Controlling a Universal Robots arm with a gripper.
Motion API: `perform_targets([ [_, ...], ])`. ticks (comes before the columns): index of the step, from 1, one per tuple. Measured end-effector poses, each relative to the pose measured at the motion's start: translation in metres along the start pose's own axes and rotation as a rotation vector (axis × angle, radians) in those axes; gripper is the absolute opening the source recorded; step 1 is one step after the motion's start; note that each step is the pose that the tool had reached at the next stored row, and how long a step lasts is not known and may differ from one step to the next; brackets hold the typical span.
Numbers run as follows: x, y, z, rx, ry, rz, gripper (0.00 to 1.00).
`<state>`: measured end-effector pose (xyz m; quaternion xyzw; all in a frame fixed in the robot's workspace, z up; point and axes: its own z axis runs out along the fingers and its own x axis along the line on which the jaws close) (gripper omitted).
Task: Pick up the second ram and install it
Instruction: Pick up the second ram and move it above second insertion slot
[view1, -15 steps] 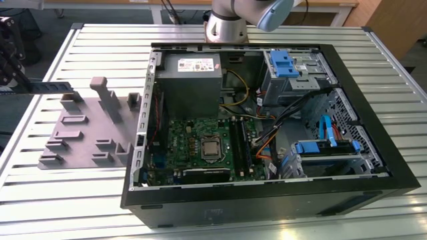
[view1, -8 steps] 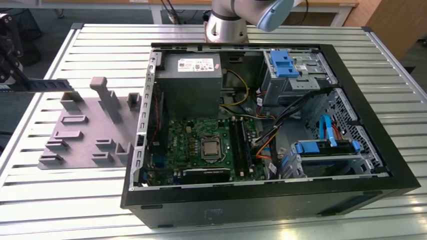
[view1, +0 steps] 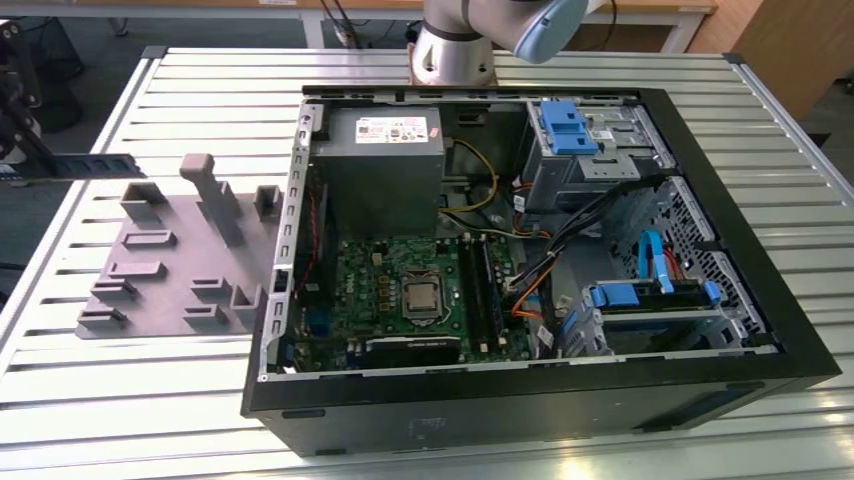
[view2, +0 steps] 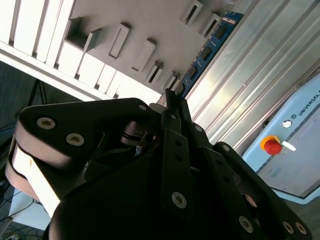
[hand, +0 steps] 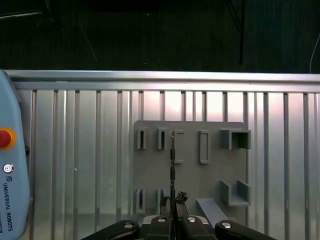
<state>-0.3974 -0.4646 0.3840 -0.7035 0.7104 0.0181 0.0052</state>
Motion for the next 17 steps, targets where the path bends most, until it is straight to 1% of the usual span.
perform_targets([
  [17,-0.0004,0.0002,-0.0131,0.0000,0.0001,0.000,0.14],
])
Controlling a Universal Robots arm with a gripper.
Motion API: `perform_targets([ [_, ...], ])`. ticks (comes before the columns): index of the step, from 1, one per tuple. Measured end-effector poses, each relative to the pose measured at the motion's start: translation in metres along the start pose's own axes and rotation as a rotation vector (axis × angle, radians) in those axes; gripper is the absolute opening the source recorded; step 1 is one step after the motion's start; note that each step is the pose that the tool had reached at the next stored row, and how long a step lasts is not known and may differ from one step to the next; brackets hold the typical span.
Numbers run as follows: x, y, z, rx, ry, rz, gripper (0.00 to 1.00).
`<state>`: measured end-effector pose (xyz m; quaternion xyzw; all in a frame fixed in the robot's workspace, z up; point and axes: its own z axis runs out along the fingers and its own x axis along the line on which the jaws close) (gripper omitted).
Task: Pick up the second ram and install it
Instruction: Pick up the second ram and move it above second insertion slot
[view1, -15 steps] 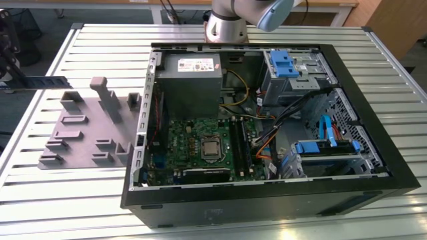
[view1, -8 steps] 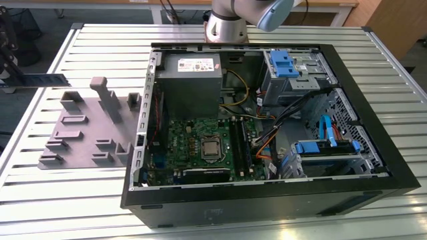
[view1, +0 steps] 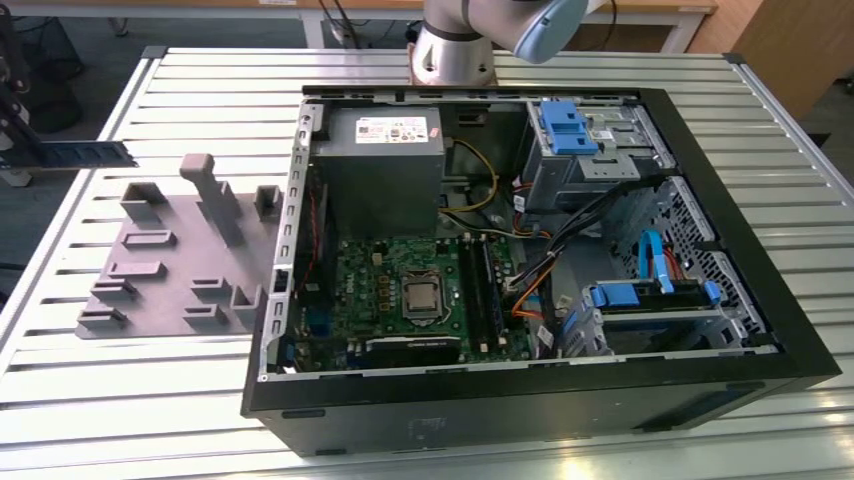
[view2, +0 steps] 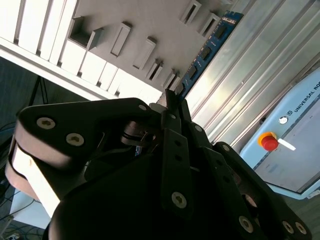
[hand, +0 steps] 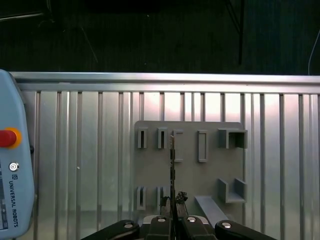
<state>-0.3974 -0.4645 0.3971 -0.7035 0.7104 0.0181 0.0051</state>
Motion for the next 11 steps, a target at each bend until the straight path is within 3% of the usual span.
perform_targets([
  [11,-0.0001,-0.0006,-0.0026,-0.0002,0.0001,0.000,0.14],
])
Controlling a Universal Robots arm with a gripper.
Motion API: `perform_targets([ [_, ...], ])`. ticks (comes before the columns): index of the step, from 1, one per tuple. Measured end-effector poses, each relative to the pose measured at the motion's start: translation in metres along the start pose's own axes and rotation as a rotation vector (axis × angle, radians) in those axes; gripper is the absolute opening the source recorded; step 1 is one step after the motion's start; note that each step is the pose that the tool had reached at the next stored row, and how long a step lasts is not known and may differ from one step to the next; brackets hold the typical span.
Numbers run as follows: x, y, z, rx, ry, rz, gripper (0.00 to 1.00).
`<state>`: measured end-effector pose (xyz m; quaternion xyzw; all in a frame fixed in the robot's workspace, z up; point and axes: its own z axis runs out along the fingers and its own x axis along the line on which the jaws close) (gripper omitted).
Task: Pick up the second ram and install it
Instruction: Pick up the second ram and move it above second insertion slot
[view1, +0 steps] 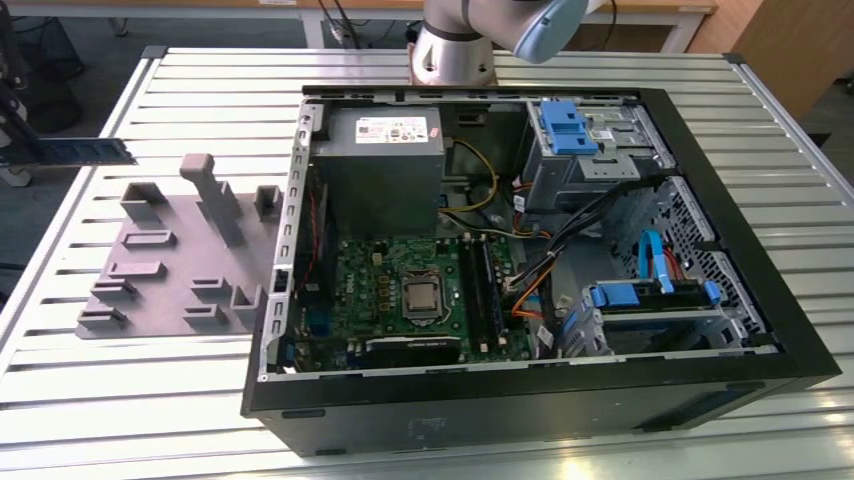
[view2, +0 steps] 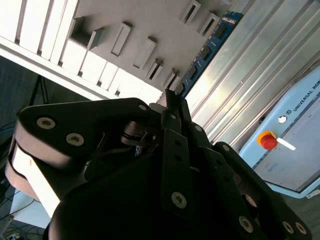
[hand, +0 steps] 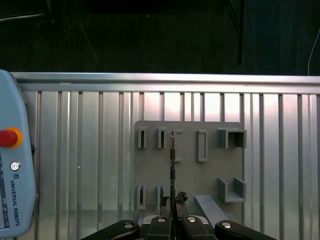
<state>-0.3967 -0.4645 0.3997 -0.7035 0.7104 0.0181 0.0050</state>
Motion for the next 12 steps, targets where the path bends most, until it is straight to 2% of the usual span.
perform_targets([
  [12,0.0000,-0.0065,0.0001,0.0002,-0.0002,0.000,0.14],
])
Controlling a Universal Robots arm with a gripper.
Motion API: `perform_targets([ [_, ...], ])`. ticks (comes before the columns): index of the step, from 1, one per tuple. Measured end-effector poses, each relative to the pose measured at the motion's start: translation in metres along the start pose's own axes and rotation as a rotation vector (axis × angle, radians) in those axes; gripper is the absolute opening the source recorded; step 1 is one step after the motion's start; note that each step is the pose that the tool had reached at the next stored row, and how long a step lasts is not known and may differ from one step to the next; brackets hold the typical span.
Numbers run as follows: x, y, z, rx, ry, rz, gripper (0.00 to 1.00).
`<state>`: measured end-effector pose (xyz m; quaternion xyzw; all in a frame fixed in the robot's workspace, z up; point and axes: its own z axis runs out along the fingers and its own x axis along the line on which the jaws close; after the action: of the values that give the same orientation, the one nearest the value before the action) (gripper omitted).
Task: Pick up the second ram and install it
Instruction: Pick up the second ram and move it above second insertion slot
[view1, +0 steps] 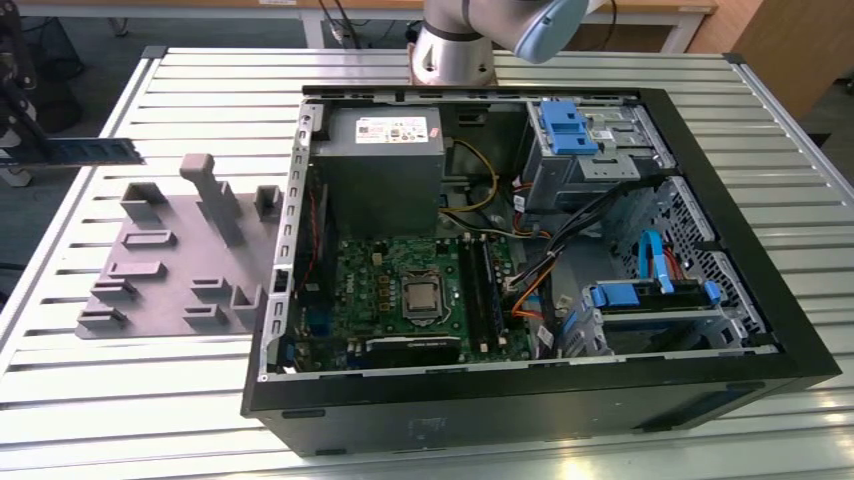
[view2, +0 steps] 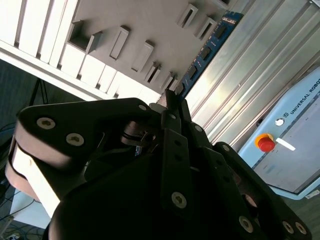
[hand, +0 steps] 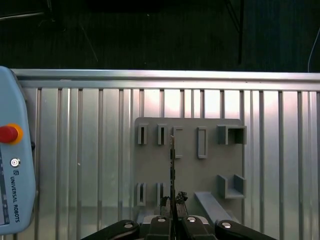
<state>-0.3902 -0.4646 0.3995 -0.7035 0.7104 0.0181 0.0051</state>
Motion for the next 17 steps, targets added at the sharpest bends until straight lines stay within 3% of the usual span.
perform_targets([
  [17,-0.0001,-0.0064,-0.0001,0.0000,0.0000,0.000,0.14],
])
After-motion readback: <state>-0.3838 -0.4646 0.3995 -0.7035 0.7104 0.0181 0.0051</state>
